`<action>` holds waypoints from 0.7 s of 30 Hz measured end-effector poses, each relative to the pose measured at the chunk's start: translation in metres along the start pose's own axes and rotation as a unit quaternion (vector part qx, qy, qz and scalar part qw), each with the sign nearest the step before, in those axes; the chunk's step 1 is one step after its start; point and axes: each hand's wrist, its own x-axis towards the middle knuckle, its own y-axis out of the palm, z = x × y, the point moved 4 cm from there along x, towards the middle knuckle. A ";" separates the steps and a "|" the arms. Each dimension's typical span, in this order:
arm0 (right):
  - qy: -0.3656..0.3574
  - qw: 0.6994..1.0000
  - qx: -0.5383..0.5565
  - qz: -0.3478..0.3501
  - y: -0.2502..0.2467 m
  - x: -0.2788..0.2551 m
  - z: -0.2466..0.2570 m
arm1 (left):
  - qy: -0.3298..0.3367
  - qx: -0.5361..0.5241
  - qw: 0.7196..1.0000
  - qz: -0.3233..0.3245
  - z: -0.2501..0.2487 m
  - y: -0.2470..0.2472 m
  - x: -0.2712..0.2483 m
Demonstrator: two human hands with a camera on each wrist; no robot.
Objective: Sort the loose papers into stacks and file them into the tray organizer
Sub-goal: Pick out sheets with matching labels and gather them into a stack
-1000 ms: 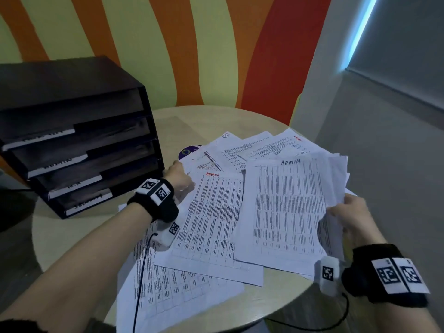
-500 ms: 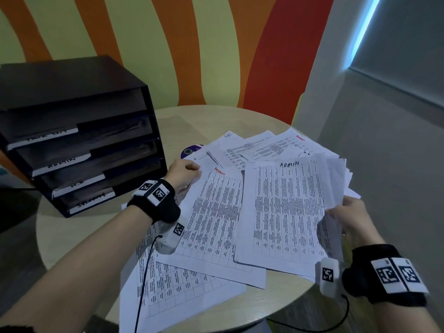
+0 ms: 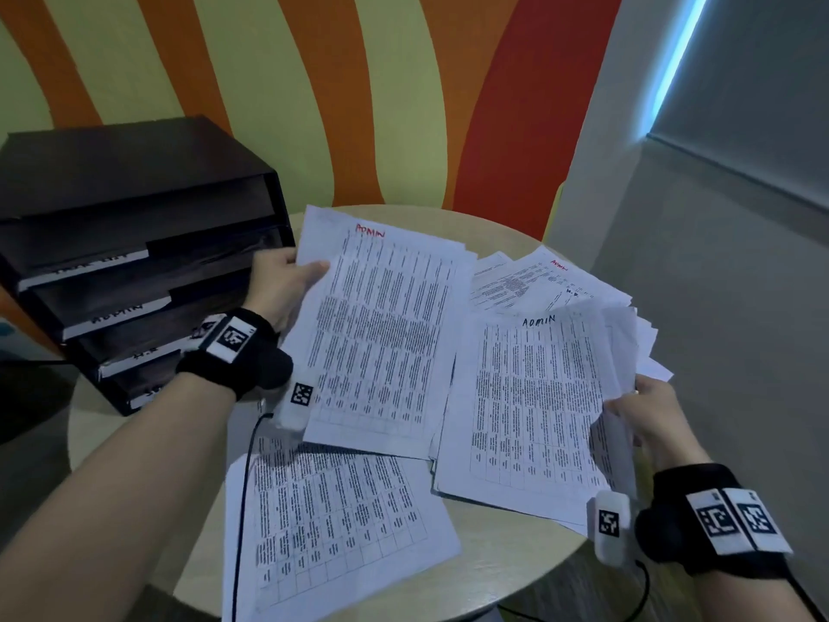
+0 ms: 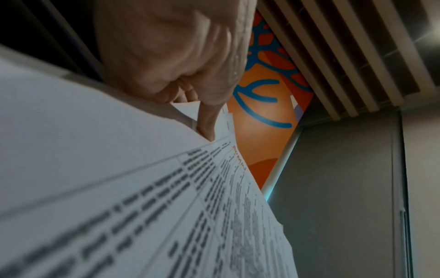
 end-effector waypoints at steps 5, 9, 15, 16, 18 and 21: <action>-0.004 1.000 -0.017 0.004 0.001 -0.004 0.003 | -0.004 0.013 1.000 0.027 -0.009 -0.004 0.000; -0.007 1.000 -0.012 -0.005 -0.004 -0.006 0.005 | -0.044 0.107 0.993 0.032 0.022 0.005 -0.008; -0.023 0.999 0.020 -0.008 -0.009 -0.011 0.009 | -0.051 0.212 0.976 0.006 0.053 0.010 -0.023; -0.022 0.999 0.023 -0.009 -0.008 -0.012 0.009 | -0.035 0.232 0.972 -0.003 0.053 0.010 -0.024; -0.015 1.000 0.024 -0.008 -0.008 -0.011 0.008 | -0.004 0.241 0.971 -0.006 0.053 0.010 -0.022; -0.015 1.000 0.017 -0.008 -0.008 -0.010 0.008 | 0.048 0.229 0.972 0.008 0.052 0.012 -0.022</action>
